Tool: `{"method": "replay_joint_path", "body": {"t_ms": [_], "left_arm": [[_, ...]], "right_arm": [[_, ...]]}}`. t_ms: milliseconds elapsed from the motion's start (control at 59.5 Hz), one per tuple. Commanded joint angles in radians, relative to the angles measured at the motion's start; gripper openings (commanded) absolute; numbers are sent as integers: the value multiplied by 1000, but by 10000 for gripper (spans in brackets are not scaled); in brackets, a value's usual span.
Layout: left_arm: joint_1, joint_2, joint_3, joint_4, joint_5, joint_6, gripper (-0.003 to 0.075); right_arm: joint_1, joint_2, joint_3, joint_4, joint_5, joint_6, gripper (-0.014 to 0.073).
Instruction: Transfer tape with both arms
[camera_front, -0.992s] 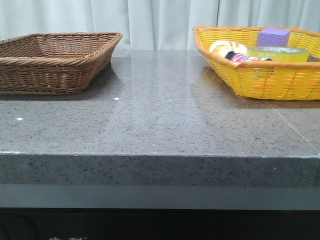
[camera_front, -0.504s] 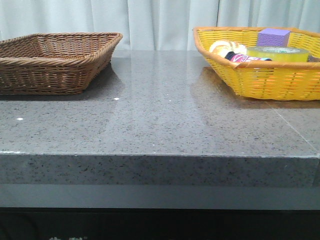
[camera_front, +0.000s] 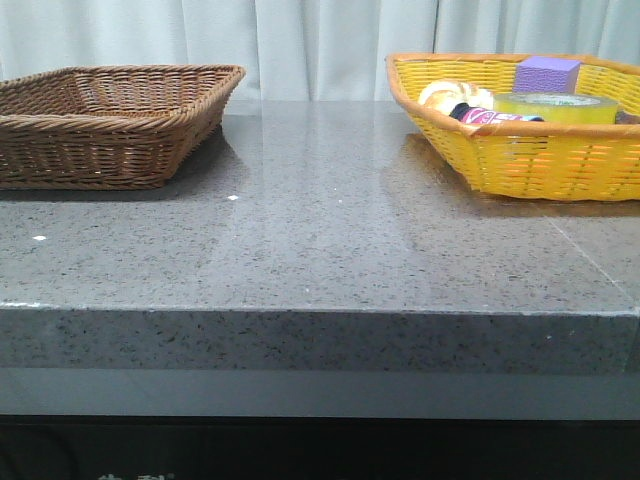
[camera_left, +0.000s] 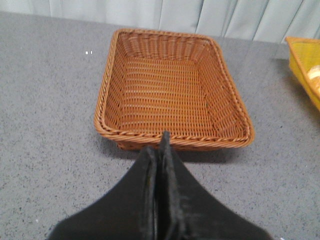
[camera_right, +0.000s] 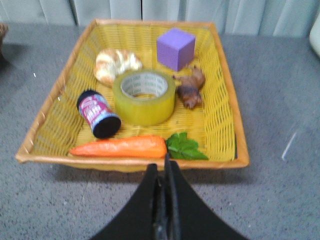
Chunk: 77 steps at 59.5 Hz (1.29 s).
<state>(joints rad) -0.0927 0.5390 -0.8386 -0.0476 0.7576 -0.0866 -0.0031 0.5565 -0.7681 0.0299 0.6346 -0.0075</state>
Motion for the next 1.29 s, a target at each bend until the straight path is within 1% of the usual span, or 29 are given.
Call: {"method": "replay_joint_path", "body": {"t_ms": [0,118,185,252,286,303,319,370,437,454,488,521,555,588,689,773,841,925,1110,1278], "left_arm": [[-5,29,-13,-9,-78,-2,-20],[-5,57,-6,-4,-78,-2,-20],[-5,73,-6,12,-80,-2,-19],[-5,89,-6,25,-83,-2,-11],[-5,96,-6,25,-83,-2,13],[-5,99,-6,25,-85,-2,28],[-5,101,-6,25,-87,0,55],[-5,106,-6,27,-92,0,139],[-5,112,-6,38,-108,0,305],[-5,112,-6,41,-113,0,360],[-5,114,-6,48,-120,0,445],[-5,119,-6,48,-121,0,514],[-5,120,-6,48,-121,0,561],[-5,126,-6,48,-121,0,581],[-5,143,-8,48,-121,1,565],[-16,158,-15,12,-124,64,538],[-56,165,-20,-28,-138,107,530],[-131,174,-31,-54,-137,157,530],[-316,184,-34,-54,-150,158,529],[-447,184,-34,-54,-201,158,526]], "right_arm": [[-8,44,-17,-10,-64,-9,-69],[-8,93,-16,-10,-58,-9,-66],[-8,115,-16,-8,-54,-9,-49],[-8,136,-16,-2,-49,-9,27],[-8,144,-16,2,-49,-9,92],[-8,148,-16,3,-47,-9,138],[-8,153,-16,5,-46,-9,171],[-8,160,-16,7,-46,-9,311],[-8,173,-16,16,-48,-9,455],[-8,175,-16,18,-48,-9,475],[-8,175,-16,23,-48,-9,512],[-8,176,-16,26,-48,-9,531],[-8,185,-16,31,-48,-9,528],[-8,195,-19,36,-48,-9,525],[-8,224,-52,37,-30,1,516],[-8,270,-112,37,8,24,516],[-9,321,-176,36,44,34,516],[-11,391,-256,36,92,39,516],[-11,577,-474,37,204,50,516],[-23,775,-674,37,325,52,516]]}}
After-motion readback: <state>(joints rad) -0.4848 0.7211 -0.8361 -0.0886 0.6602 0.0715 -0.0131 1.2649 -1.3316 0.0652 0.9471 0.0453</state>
